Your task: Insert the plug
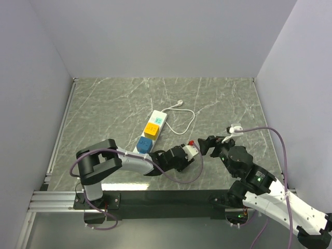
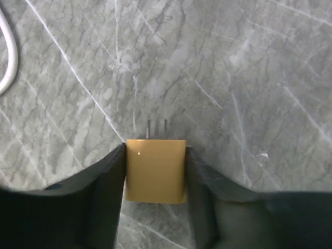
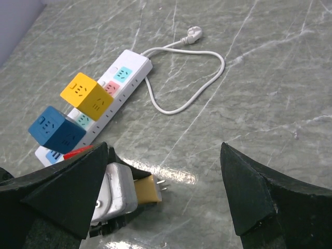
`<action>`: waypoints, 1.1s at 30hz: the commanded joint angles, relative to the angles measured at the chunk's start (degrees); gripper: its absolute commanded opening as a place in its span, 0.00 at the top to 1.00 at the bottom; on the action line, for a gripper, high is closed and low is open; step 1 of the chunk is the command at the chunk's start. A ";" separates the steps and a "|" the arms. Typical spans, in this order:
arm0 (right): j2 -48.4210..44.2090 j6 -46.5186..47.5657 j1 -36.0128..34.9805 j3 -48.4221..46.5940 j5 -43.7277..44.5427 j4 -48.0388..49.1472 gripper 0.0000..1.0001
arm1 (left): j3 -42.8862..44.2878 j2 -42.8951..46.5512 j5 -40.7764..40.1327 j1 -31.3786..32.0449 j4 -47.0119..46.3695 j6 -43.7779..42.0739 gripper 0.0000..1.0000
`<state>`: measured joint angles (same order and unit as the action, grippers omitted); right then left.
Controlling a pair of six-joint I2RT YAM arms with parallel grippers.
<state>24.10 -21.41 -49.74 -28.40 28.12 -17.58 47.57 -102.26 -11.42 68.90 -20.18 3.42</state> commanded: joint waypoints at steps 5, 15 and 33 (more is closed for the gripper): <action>-2.74 -1.18 -0.27 1.07 0.53 3.34 0.06 | -0.36 0.56 -1.77 -2.28 -0.90 5.89 0.99; -1.86 -3.28 -0.36 1.77 0.27 7.38 0.17 | -5.73 14.45 6.57 -12.81 -14.78 22.41 0.99; 15.45 -0.13 -8.00 3.26 6.50 29.97 0.23 | -10.48 19.38 15.56 -23.11 -33.24 50.61 0.99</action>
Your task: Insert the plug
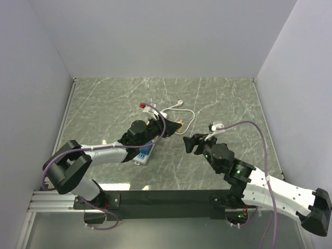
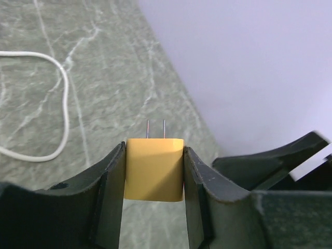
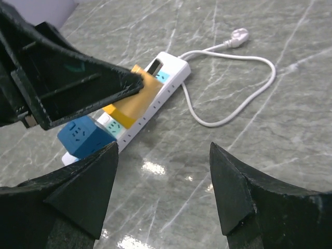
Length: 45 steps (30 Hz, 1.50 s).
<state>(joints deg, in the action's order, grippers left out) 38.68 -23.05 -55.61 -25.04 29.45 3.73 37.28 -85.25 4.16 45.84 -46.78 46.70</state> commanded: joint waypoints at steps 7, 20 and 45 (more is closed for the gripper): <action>3.77 4.24 -6.17 2.27 8.87 18.49 0.26 | -3.17 3.51 -3.19 0.03 -9.91 15.87 0.99; 11.16 7.75 -9.69 1.39 11.15 27.03 0.29 | -6.60 7.56 -14.62 4.43 -10.78 21.06 0.99; 17.75 11.89 -10.74 0.78 9.84 35.74 0.30 | -10.29 4.84 -19.45 8.56 -19.13 29.68 0.99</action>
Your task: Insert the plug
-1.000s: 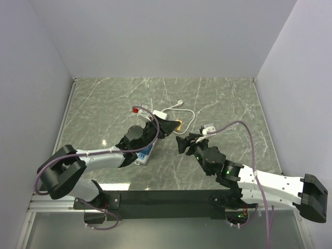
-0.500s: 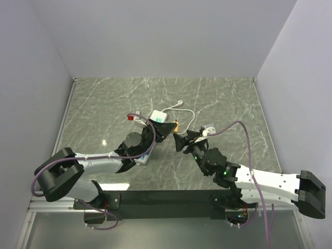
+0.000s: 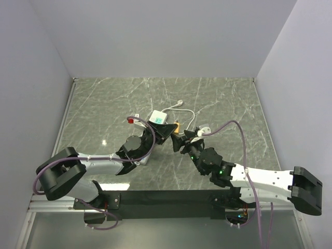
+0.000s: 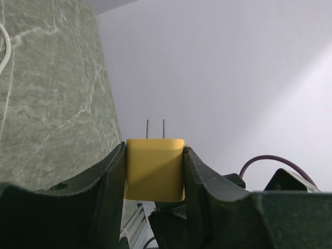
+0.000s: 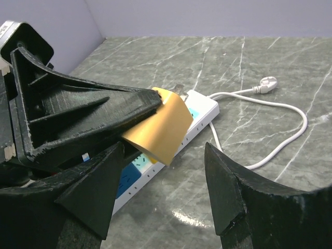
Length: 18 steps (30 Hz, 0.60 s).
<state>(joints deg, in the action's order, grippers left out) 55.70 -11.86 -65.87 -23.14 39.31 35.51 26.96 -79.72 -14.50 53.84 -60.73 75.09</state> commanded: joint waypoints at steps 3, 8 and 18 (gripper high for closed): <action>1.60 0.96 -0.49 -1.04 -0.02 5.01 0.30 | 0.20 -0.87 -0.97 0.73 -5.01 1.64 0.99; 3.36 2.98 -0.49 -1.47 1.12 7.21 0.30 | -0.33 -0.52 -1.40 1.17 -6.07 1.73 0.99; 7.93 7.45 -0.67 -0.60 2.70 18.27 0.46 | -1.30 0.27 -2.55 1.88 -6.68 2.96 0.99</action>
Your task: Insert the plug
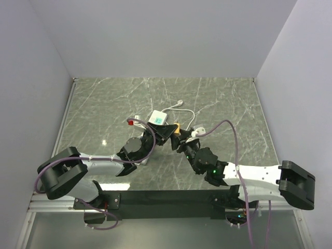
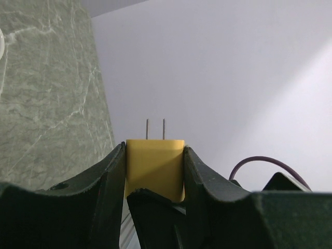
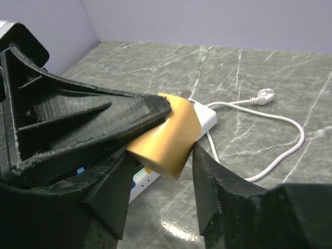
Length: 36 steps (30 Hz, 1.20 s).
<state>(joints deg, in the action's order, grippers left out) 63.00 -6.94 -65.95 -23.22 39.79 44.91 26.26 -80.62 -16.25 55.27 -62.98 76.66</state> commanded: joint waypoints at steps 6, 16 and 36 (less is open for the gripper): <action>2.03 5.18 -0.67 -0.77 1.52 10.63 0.71 | -1.21 1.08 -0.80 0.46 -5.22 1.65 0.99; 2.56 8.78 -0.67 0.37 4.68 13.46 1.00 | -2.27 1.25 1.04 0.02 -5.23 2.27 0.86; -6.40 8.53 1.26 1.07 2.31 0.12 1.00 | -8.15 3.00 2.63 -4.81 -10.67 -1.51 0.01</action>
<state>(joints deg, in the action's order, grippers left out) 59.07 2.50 -65.73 -21.91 42.33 48.18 19.84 -80.20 -12.93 51.27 -68.47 77.56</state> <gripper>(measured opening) 0.416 0.993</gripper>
